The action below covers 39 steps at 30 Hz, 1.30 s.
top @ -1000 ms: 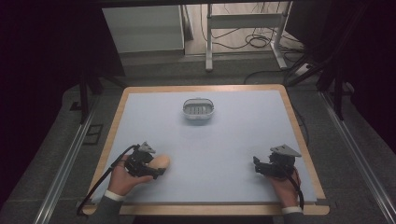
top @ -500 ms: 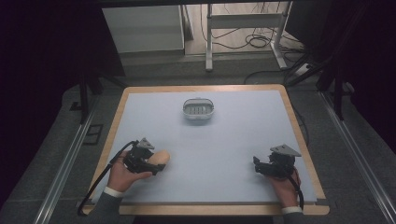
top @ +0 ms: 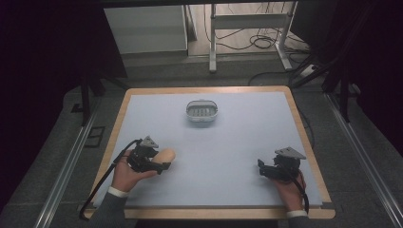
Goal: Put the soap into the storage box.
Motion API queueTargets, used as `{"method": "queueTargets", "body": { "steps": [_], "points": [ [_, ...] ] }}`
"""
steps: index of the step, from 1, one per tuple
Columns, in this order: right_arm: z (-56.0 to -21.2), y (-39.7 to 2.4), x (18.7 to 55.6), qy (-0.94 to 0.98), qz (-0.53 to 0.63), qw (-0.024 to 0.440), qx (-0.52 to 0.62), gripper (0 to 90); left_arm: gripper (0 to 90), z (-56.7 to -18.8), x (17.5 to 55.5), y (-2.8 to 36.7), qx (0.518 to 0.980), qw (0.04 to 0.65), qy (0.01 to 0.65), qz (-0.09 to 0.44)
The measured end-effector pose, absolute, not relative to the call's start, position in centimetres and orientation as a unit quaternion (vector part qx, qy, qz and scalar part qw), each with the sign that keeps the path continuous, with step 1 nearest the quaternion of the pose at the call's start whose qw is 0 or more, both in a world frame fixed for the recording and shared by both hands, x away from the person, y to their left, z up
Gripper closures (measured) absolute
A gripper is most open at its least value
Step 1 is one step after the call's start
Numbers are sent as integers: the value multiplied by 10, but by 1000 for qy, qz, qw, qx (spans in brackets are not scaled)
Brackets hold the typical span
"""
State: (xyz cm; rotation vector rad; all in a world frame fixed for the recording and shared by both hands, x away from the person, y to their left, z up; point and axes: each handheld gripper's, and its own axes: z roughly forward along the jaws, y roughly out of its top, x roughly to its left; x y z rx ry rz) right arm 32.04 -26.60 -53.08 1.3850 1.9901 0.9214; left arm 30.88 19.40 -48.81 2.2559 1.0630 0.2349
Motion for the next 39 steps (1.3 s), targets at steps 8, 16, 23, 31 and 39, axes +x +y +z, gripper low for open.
{"method": "queueTargets", "body": {
  "steps": [8,16,23,31,39],
  "points": [
    [-531,-266,320,739,341,270,515,62,322,-486,313,193,856,310,402,95],
    [-531,-266,321,740,340,271,513,62,322,-485,315,192,854,317,401,98],
    [-531,-266,321,740,340,270,513,62,322,-485,321,189,854,317,402,99],
    [-531,-266,321,742,339,270,512,64,323,-485,324,189,853,315,404,97],
    [-531,-266,321,742,338,270,512,64,322,-483,330,184,856,312,399,103]
  ]
}}
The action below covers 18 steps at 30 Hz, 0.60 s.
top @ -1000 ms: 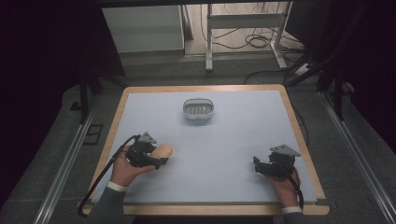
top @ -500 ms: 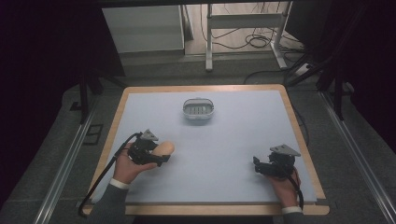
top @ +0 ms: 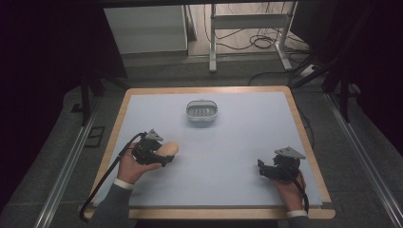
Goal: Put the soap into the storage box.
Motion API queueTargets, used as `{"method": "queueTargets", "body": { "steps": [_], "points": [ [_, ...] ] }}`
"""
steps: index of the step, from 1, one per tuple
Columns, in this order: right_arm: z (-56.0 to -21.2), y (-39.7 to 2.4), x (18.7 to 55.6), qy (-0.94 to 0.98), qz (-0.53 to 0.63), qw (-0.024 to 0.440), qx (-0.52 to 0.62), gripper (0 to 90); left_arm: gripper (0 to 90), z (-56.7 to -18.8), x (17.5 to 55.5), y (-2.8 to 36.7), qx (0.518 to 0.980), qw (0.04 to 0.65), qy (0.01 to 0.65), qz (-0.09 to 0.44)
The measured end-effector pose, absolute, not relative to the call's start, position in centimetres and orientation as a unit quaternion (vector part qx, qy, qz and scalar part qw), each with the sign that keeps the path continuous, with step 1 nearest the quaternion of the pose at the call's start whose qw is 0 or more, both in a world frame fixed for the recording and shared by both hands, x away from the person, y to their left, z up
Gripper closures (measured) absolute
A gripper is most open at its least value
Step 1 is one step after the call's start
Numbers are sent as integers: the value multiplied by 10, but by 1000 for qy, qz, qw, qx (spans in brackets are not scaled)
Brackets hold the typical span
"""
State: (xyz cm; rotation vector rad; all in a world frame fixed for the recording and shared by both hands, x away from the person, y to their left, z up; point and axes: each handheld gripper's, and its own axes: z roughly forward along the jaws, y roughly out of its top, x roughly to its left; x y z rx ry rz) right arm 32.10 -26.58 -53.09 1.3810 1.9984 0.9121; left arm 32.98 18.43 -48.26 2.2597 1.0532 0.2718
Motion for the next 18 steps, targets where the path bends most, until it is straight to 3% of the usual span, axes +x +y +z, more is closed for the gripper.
{"method": "queueTargets", "body": {
  "steps": [18],
  "points": [
    [-531,-266,321,741,340,270,513,65,322,-477,341,175,861,312,388,105]
  ]
}}
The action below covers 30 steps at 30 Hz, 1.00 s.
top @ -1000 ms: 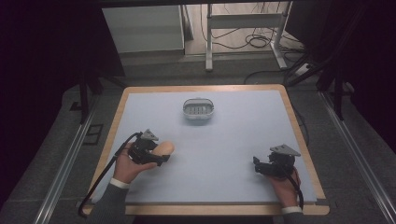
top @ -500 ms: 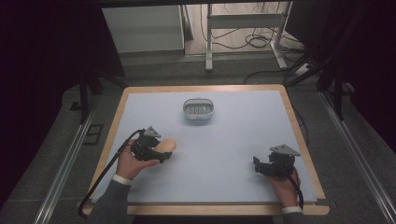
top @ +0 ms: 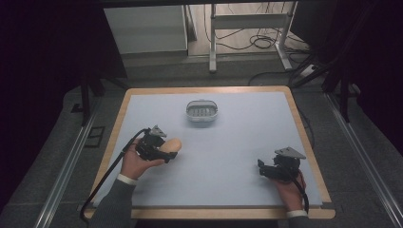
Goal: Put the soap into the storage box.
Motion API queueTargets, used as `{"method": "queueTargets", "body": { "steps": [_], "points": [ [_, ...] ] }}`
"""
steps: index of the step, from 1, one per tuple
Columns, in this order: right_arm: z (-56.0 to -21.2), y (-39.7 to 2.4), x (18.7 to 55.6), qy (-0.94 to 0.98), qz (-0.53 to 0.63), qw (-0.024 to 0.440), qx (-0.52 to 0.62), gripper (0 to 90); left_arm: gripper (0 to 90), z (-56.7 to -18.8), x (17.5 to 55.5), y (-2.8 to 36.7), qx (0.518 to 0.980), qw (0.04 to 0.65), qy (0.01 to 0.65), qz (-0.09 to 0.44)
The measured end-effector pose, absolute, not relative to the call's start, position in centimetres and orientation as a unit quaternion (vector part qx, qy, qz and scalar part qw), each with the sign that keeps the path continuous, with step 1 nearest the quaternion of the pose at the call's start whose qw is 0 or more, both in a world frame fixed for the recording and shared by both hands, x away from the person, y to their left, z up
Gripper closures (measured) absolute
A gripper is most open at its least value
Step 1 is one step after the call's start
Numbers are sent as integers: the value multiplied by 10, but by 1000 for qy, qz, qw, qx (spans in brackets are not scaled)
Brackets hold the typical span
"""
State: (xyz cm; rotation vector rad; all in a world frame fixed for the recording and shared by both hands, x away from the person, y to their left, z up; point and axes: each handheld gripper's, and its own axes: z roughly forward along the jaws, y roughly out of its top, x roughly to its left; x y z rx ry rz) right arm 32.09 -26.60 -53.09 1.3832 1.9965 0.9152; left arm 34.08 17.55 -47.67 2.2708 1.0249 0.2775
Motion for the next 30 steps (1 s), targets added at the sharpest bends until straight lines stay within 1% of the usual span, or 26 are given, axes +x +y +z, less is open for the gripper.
{"method": "queueTargets", "body": {
  "steps": [30],
  "points": [
    [-531,-266,321,741,341,269,513,65,321,-458,361,159,865,319,369,117]
  ]
}}
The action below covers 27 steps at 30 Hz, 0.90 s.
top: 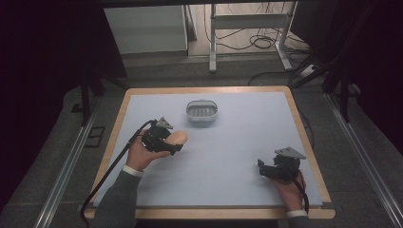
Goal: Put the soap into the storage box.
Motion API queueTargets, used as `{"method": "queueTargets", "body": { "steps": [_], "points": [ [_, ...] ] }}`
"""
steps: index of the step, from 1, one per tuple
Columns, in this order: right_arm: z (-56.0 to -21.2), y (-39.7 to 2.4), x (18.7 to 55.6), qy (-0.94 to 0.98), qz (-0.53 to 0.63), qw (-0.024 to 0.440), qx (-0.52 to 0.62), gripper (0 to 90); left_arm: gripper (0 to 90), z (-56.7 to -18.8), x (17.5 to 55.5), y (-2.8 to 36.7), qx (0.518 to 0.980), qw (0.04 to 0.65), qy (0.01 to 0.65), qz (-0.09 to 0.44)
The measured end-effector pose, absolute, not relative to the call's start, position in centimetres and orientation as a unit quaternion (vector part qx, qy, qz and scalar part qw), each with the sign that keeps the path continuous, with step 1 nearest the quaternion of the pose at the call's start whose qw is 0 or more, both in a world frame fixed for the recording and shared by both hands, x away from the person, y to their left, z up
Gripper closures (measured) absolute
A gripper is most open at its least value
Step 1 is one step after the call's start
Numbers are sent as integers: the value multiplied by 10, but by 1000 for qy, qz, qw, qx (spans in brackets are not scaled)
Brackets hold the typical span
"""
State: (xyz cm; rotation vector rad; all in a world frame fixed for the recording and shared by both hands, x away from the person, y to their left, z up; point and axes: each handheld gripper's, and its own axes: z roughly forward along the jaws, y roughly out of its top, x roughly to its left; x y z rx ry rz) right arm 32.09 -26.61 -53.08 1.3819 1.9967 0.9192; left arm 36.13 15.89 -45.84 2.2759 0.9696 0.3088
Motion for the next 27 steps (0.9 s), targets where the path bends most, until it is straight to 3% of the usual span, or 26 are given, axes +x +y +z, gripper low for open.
{"method": "queueTargets", "body": {
  "steps": [27],
  "points": [
    [-531,-266,321,741,337,270,514,65,321,-449,374,146,872,320,353,116]
  ]
}}
